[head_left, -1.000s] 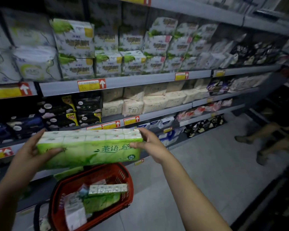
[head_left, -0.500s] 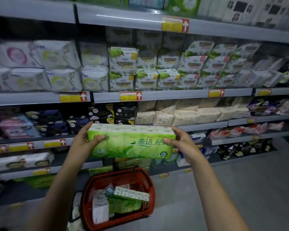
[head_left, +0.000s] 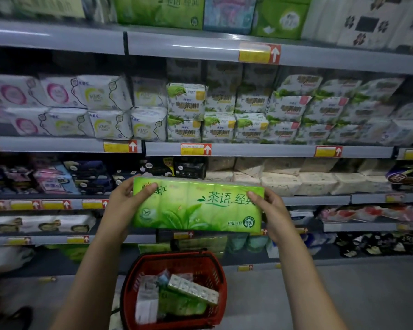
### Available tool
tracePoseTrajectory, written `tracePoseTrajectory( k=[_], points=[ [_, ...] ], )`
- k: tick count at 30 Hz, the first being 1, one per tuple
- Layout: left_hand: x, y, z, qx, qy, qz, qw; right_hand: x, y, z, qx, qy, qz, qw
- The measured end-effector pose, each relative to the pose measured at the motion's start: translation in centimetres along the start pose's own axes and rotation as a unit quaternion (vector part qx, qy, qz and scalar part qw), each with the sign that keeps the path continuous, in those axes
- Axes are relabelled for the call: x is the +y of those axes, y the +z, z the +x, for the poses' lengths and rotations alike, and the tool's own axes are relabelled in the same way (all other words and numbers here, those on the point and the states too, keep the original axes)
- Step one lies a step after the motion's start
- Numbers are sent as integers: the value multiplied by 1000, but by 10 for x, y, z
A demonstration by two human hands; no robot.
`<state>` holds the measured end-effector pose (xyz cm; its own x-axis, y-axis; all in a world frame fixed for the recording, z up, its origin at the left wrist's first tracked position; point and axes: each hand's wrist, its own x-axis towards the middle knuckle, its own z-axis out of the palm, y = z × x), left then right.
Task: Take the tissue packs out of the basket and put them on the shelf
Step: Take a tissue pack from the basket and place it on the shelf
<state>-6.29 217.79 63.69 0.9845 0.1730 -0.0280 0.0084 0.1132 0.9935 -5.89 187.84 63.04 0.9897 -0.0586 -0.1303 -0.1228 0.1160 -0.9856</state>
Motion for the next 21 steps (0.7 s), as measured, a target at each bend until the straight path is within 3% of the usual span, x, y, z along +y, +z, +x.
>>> tracePoseTrajectory(
  k=[5,8,14,21],
  points=[
    [4,-7,1,-42,-14,-63,997,-6,7,-4,55,20,49,997],
    [5,-8,3,-72,-14,-43,996,-11,9,-2,68,11,42,997],
    [9,-4,10,-33,-14,-80,996,-26,11,-3,63,19,31,997],
    [26,4,14,-60,10,-101,993,-46,20,-14,71,4,42,997]
  ],
)
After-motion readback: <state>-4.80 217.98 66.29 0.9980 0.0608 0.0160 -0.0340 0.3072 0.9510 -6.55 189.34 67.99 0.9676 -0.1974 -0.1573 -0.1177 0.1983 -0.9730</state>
